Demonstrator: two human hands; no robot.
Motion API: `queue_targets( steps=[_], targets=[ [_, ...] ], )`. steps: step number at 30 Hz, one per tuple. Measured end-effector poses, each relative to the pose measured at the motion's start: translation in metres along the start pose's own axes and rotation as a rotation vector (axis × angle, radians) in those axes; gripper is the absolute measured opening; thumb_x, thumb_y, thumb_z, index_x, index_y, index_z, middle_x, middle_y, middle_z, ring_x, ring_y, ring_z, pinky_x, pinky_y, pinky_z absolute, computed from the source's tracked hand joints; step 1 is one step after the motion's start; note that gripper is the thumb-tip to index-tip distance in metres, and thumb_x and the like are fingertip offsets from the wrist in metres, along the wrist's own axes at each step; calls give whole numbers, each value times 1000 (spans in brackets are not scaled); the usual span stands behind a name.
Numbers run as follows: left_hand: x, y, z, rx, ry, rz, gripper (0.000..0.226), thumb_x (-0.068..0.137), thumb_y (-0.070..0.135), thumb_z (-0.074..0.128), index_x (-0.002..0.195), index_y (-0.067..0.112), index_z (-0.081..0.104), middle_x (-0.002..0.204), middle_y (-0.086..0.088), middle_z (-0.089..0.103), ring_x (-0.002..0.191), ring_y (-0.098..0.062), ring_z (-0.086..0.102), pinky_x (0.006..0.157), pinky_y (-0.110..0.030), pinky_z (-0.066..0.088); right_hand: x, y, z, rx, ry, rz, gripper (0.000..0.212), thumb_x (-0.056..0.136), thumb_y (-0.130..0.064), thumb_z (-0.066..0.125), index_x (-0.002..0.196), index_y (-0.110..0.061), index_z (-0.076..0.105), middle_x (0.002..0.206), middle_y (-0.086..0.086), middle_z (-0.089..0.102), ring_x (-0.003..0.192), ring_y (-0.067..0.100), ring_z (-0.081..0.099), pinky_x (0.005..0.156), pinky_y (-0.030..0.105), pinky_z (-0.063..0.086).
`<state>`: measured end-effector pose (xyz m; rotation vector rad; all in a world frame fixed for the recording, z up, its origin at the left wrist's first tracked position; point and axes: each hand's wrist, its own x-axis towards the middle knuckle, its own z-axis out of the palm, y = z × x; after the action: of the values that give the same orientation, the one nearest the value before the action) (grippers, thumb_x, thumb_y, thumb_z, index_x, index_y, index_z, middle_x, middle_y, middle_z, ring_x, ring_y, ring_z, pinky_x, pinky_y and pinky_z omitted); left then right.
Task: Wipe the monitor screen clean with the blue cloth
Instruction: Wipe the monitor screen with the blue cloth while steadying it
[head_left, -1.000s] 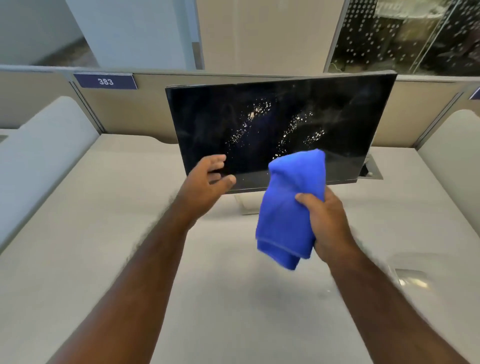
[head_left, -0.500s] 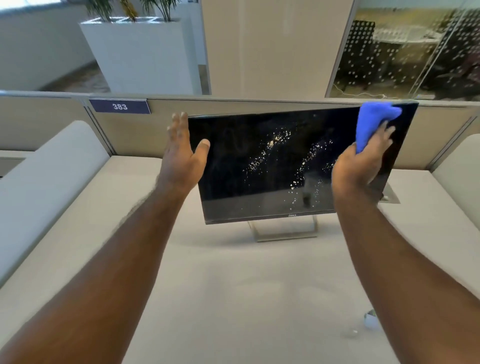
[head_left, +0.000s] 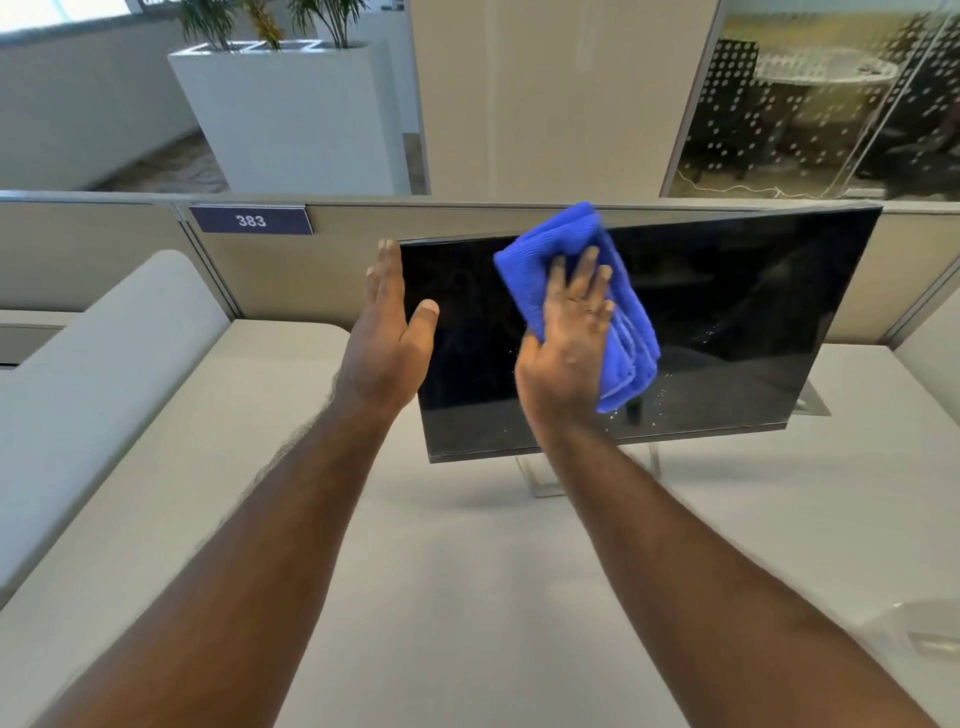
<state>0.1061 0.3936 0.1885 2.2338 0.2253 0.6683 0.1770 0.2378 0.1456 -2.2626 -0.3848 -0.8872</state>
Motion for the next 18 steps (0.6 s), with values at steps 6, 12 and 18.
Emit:
queue_targets(
  steps=[6,12,18],
  targets=[
    [4,5,-5,121,-17,34,67,100,29,38,157,21,5,166,7,-1,152,-14,-2,121,-45,13,-24,-16,13,-114,-126,-252,63,94,-5,46,152,-11,25,160,15,18,148,36,12,119,53,16],
    [4,6,-11,210,-60,51,68,98,34,34,158,20,4,166,6,-4,152,-16,-4,121,-51,12,-4,3,3,-209,-47,-93,69,88,-3,53,151,-6,26,159,19,21,146,40,18,118,55,18],
    [8,7,-14,191,-56,36,65,97,45,20,157,23,10,165,9,-2,151,-13,-5,120,-49,3,-21,-26,26,-88,-102,-390,57,93,-5,48,148,-9,37,156,16,29,146,38,22,118,55,18]
  ],
)
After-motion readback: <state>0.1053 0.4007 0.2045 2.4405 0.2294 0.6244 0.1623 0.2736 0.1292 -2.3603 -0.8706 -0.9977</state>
